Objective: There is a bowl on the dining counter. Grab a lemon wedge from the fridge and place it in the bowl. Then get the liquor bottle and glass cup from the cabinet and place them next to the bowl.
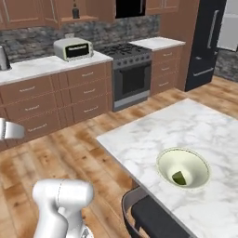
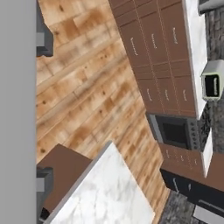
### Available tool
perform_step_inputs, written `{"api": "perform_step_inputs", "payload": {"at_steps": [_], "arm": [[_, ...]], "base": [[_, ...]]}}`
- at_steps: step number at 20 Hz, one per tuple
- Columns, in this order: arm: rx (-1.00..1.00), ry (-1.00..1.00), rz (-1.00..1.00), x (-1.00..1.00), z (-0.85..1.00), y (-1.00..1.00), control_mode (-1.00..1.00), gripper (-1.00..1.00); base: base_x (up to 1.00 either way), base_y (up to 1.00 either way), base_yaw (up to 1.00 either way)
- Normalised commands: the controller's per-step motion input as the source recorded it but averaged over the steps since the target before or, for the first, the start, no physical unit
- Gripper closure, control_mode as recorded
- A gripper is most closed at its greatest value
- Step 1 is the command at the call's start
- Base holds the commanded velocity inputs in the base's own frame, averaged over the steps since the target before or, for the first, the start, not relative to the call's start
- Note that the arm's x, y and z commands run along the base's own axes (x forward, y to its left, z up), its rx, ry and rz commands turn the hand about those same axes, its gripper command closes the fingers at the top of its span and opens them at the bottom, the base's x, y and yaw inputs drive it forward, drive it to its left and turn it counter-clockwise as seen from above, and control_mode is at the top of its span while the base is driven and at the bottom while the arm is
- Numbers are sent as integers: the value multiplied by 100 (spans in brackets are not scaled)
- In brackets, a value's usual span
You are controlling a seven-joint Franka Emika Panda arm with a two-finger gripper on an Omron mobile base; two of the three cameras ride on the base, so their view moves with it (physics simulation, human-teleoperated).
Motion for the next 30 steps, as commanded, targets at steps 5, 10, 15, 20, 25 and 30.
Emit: {"api": "perform_step_inputs", "payload": {"at_steps": [5, 10, 15, 20, 25, 30], "arm": [[0, 0, 0, 0, 0, 0, 100, -100], [0, 0, 0, 0, 0, 0, 100, -100], [0, 0, 0, 0, 0, 0, 100, -100], [0, 0, 0, 0, 0, 0, 100, -100], [0, 0, 0, 0, 0, 0, 100, -100], [0, 0, 0, 0, 0, 0, 100, -100]], "base": [[28, 100, -29], [21, 100, -25], [46, 100, -35], [77, 85, -47], [77, 85, -51], [75, 88, -41]]}}
